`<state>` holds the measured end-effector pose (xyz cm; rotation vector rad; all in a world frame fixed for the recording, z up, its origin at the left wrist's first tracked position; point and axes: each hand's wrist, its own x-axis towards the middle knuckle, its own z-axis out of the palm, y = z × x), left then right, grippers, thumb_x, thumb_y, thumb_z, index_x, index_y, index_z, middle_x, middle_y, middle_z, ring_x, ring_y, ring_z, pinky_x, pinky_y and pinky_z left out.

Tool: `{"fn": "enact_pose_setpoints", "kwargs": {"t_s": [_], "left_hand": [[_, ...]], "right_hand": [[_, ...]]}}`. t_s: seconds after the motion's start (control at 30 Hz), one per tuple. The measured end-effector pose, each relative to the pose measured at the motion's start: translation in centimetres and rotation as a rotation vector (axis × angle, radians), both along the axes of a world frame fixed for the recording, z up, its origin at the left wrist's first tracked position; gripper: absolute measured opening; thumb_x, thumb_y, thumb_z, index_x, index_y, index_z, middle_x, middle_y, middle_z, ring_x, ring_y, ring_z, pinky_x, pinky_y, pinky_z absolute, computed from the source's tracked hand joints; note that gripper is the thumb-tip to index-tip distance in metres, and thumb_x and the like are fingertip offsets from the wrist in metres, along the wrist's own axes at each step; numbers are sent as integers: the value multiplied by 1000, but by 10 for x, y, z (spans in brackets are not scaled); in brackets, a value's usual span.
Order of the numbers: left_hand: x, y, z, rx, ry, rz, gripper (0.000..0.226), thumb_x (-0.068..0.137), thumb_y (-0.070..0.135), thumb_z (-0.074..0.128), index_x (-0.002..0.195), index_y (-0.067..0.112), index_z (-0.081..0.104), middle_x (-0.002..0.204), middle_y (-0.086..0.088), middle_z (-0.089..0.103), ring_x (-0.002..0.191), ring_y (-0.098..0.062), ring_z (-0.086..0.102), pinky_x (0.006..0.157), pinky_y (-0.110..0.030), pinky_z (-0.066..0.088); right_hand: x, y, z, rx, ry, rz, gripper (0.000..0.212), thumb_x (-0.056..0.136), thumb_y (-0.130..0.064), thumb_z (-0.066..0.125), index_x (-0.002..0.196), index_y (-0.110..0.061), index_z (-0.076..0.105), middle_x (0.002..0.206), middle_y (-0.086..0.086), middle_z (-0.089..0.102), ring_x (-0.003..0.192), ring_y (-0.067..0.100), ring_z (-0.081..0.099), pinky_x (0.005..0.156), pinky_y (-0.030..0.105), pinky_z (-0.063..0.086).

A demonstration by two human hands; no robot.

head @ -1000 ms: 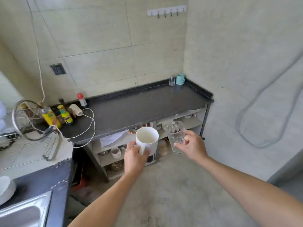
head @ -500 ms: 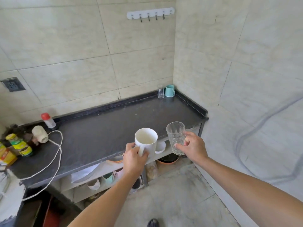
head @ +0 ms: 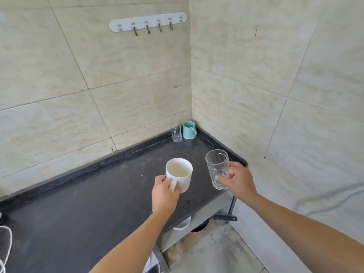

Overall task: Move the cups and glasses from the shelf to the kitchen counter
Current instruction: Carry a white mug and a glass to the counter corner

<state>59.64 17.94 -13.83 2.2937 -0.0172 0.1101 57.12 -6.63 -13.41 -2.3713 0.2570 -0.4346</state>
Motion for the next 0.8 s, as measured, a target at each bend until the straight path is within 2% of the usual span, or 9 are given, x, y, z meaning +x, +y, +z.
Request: {"fn": "enact_pose_setpoints", "kwargs": {"t_s": [0.1,0.47,0.67,0.8], "left_hand": [[42,-26,-11,1,21,4,32,85,24,62,110,5,62,121,0,48,88,-17,54,77,-27,45],[196,-122,-50,18,131,138,34,83,24,65,111,5,62,121,0,49,87,-14,50,76,-24,39],[240,-142,-75,-14,235,253,34,85,24,65,112,3,60,122,-1,48,87,-14,51,76,-23,41],[282,-146,-101,-27,309,294,30,83,22,66,105,3,62,119,0,49,86,-16,52,74,-25,40]], "right_hand": [[43,-28,-12,13,16,-6,45,63,-28,80,46,-18,39,109,-1,66,98,13,62,69,27,40],[236,-118,-51,45,127,108,47,63,-27,81,44,-20,39,118,-1,64,86,12,60,70,25,38],[306,-126,-72,29,227,158,41,66,-27,80,50,-8,47,119,-2,63,83,13,58,67,24,37],[349,-120,-93,20,249,178,45,69,-27,79,48,-15,42,117,0,63,85,17,60,67,25,37]]}}
